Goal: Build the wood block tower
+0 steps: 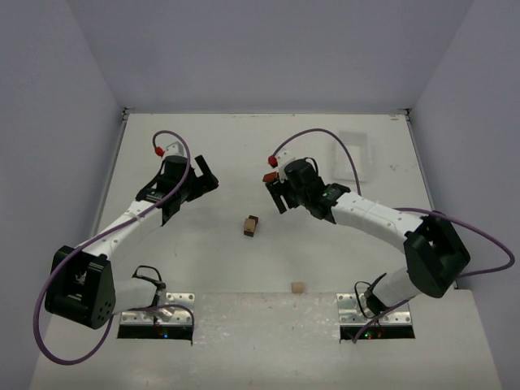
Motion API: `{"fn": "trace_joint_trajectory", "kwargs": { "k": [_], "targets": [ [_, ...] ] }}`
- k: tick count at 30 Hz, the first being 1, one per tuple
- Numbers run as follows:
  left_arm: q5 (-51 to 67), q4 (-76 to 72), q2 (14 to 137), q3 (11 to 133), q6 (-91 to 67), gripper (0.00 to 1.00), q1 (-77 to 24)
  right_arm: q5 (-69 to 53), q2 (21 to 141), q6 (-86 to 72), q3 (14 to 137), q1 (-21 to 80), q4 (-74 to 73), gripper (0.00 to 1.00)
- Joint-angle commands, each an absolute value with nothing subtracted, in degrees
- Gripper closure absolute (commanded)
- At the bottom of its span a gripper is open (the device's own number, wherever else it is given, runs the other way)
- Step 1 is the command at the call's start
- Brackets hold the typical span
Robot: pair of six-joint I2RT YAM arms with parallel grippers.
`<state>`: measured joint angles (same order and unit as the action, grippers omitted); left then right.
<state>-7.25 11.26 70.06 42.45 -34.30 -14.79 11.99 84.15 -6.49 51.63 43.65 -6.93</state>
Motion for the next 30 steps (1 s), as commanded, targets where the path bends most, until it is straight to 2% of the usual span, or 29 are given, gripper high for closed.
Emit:
{"fn": "trace_joint_trajectory", "kwargs": {
  "k": [1,7,13,30],
  "targets": [
    [-6.9,8.4,68.6,42.1,-33.6,0.0,-14.4,13.9,88.9,-13.7,56.1,38.0,-8.6,0.28],
    [-7.2,8.4,69.0,42.2,-33.6,0.0,-14.4,12.4,99.2,-13.9,64.9,33.8,-11.6,0.38],
    [-7.8,8.3,69.3,42.4,-33.6,0.0,-14.4,11.5,104.9,-13.9,69.2,32.1,-13.2,0.39],
    [-8.6,8.3,70.0,42.6,-33.6,0.0,-14.4,7.7,109.5,-11.7,70.0,30.7,-13.9,0.51]
  ]
}}
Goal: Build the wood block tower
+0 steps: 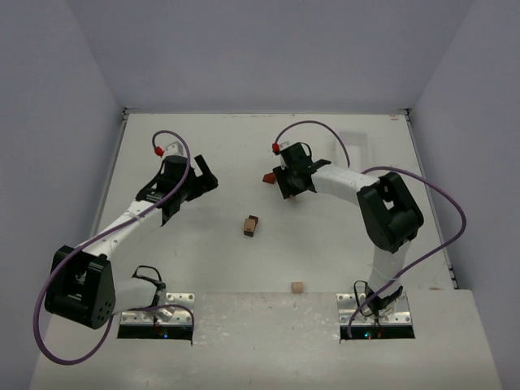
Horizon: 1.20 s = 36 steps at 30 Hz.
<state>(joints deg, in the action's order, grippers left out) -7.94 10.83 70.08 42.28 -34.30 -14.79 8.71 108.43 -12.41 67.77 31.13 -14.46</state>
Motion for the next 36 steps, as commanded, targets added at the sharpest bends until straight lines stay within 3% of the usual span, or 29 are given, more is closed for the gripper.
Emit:
{"fn": "trace_joint_trajectory", "kwargs": {
  "k": [1,6,12,15,19,24,30,36],
  "targets": [
    [-8.6,8.3,70.0,42.6,-33.6,0.0,-14.3,7.6,109.8,-11.4,70.2,30.7,-13.8,0.51],
    [-9.0,8.4,70.0,42.6,-33.5,0.0,-14.4,7.7,110.0,-11.0,70.5,30.6,-13.9,0.54],
    [-9.0,8.4,70.3,42.6,-33.7,0.0,-14.4,6.1,108.6,-7.7,69.4,30.7,-11.7,0.73],
    [-8.9,8.3,70.3,42.6,-33.7,0.0,-14.4,-3.0,104.6,2.2,66.0,30.7,-7.9,0.81],
    [-8.4,8.0,70.3,42.5,-33.5,0.0,-14.4,-22.8,96.7,23.4,60.5,30.7,-2.8,0.81],
    [-6.4,7.5,70.5,42.5,-32.7,0.0,-14.4,-38.0,95.7,44.3,68.0,30.6,-20.0,0.82],
    [-4.5,7.9,71.1,42.9,-32.6,0.0,-14.4,-41.7,102.2,60.2,78.5,30.9,-36.4,0.83],
    [-1.4,10.6,71.3,43.4,-32.9,0.0,-14.4,-41.7,103.6,74.9,81.0,31.5,-42.0,0.83]
  ]
}}
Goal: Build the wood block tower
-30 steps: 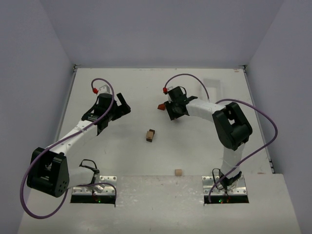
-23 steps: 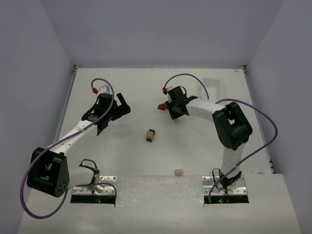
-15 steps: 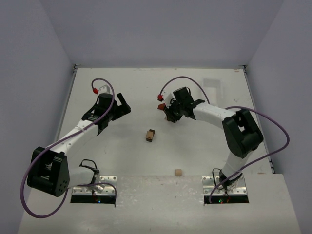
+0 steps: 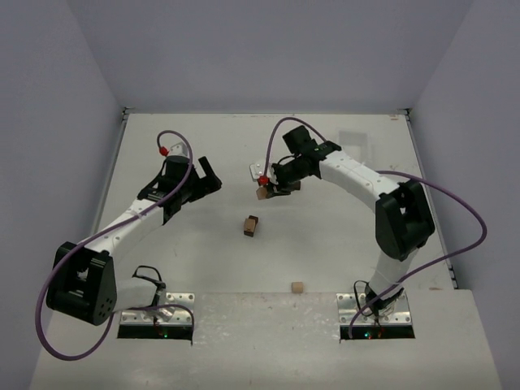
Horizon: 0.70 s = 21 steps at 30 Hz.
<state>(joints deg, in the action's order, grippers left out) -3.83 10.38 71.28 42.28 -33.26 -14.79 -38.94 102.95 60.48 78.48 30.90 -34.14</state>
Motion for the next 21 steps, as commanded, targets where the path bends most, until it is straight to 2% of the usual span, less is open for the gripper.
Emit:
{"fn": "trace_joint_trajectory", "kwargs": {
  "k": [1,16,21],
  "targets": [
    [-1.5,11.4,71.3,43.6,-32.8,0.0,-14.4,-41.2,104.0,76.3,81.4,31.6,-43.1,0.83],
    [-1.4,18.7,70.4,44.9,-30.4,0.0,-14.5,-33.4,116.5,87.2,91.8,35.8,-51.9,0.81],
    [-1.4,19.2,70.0,44.1,-30.9,0.0,-14.8,-34.2,117.2,88.7,92.2,36.4,-52.6,0.8]
  ]
}}
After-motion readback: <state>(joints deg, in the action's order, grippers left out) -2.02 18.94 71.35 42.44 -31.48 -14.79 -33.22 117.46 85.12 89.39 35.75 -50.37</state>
